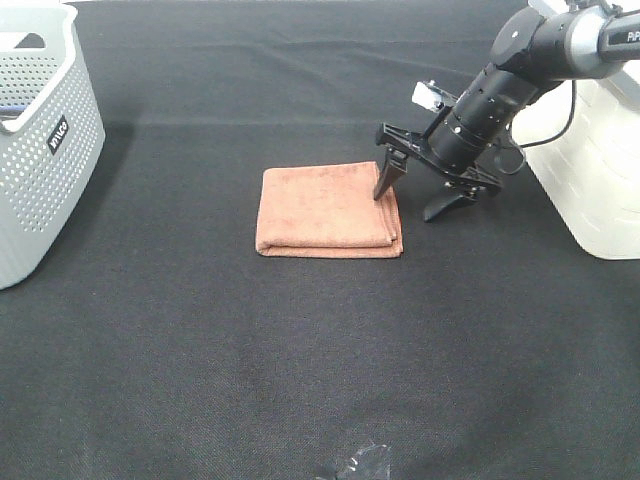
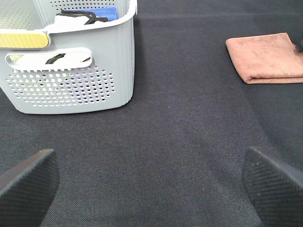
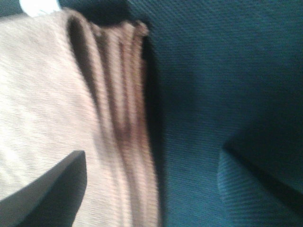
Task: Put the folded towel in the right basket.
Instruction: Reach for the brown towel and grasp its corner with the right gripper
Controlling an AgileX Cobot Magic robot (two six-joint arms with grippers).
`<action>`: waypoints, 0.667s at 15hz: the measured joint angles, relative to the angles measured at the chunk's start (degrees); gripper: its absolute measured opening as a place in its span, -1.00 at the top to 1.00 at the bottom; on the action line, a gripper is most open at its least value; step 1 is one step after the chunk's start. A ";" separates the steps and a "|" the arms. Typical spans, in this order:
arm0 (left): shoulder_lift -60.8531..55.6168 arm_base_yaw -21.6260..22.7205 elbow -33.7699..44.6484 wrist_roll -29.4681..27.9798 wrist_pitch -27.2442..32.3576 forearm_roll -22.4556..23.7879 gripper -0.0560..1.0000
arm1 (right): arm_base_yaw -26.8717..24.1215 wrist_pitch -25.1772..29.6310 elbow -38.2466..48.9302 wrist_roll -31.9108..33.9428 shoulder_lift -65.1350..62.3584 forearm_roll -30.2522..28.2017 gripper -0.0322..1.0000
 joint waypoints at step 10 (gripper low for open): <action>0.00 0.00 0.00 0.00 0.00 0.00 -0.99 | 1.78 -0.11 -1.15 -0.52 2.41 5.44 -0.52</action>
